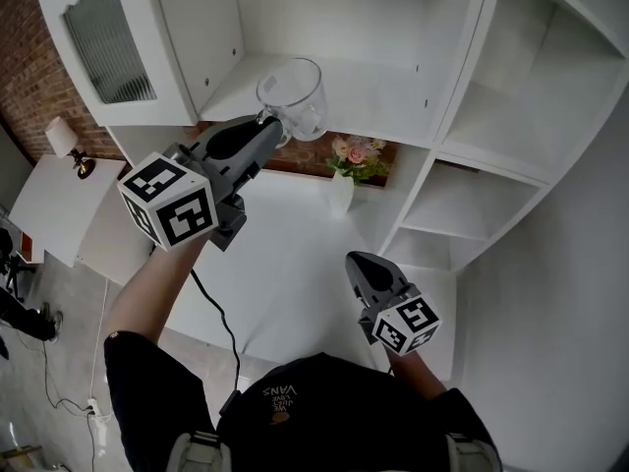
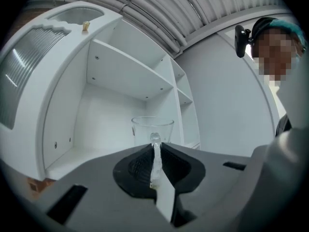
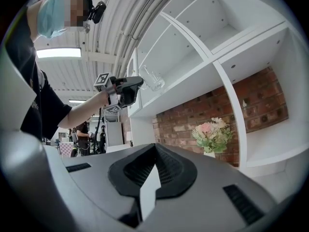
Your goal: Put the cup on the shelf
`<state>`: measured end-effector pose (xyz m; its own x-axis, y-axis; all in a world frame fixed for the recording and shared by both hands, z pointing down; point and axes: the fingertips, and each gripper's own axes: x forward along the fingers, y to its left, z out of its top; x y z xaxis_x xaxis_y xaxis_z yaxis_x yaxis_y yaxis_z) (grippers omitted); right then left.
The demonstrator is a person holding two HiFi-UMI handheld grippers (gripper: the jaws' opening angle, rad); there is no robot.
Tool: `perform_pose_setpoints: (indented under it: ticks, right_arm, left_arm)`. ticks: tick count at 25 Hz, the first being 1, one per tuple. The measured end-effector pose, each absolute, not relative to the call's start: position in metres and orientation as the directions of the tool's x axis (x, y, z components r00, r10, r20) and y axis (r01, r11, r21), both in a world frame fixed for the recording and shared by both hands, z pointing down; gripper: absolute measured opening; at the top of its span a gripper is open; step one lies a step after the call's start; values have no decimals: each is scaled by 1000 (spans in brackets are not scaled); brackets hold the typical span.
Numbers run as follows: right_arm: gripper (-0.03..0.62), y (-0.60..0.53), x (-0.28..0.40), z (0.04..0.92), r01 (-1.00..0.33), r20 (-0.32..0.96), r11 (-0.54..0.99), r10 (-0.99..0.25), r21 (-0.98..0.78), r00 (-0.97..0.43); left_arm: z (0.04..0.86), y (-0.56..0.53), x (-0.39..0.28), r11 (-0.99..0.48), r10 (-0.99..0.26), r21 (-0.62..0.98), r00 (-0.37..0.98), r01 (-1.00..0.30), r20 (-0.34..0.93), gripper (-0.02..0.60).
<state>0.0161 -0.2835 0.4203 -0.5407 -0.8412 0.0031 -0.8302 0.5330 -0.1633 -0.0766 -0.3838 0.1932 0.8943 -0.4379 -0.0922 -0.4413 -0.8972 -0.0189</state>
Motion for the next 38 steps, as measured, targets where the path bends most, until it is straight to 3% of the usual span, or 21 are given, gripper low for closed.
perform_pose_setpoints:
  ticks: [22,38]
  right_arm:
    - [0,-288,21,424,-826,20,537,-837,-171,-548]
    - [0,-283,26,423,-805,4,565,-818,-180,-575]
  left_arm:
    - [190,-443,-50,-865,-500,-37,855,-500,140,32]
    - [189,-457,-39,-840,-539,-60,816,-540,209,37]
